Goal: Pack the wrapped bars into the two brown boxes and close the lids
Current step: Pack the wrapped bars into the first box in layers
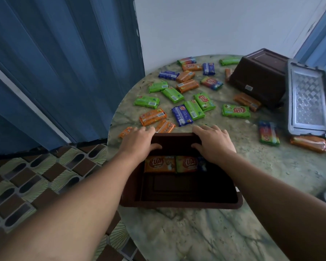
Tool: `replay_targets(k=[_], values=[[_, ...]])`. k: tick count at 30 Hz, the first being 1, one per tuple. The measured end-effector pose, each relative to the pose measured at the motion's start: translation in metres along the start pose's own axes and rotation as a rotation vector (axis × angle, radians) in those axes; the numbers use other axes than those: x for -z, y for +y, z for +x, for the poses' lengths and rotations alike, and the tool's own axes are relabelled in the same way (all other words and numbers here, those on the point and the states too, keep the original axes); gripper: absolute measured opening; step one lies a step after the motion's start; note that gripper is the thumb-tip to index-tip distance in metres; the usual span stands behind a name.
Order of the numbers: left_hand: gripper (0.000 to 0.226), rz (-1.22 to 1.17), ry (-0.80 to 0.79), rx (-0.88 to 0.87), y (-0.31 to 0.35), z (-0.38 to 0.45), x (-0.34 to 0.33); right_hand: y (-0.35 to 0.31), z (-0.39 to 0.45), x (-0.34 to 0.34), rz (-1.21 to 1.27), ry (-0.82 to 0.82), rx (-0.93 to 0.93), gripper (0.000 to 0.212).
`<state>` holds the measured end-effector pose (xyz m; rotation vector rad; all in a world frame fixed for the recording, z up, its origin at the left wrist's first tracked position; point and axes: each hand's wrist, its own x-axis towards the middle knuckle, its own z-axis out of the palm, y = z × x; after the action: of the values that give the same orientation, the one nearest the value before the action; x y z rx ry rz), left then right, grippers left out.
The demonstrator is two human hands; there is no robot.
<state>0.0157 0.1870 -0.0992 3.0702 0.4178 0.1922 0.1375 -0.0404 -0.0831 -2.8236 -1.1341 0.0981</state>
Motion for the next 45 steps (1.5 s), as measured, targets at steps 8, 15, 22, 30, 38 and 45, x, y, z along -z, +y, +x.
replay_targets(k=[8,15,22,30,38,45], values=[[0.062,0.134,0.047,-0.038,0.003,-0.002,-0.001,-0.002,-0.002,-0.001,-0.008,-0.005,-0.043,0.041],[0.067,0.054,0.03,-0.201,0.007,-0.002,0.0,-0.011,-0.008,0.001,0.032,0.02,-0.099,0.045],[0.038,-0.35,0.146,-0.033,0.019,0.023,0.019,-0.004,0.014,0.029,0.52,0.022,-0.224,0.05],[0.028,-0.371,-0.266,0.221,0.031,0.105,0.019,0.004,0.079,0.053,0.364,-0.309,-0.068,0.031],[0.08,-0.076,-0.537,0.242,0.022,0.145,-0.025,0.032,0.119,0.017,-0.02,-0.595,-0.047,0.067],[0.13,-0.03,-0.644,0.255,0.026,0.149,-0.052,0.042,0.126,-0.016,-0.224,-0.605,0.043,0.048]])
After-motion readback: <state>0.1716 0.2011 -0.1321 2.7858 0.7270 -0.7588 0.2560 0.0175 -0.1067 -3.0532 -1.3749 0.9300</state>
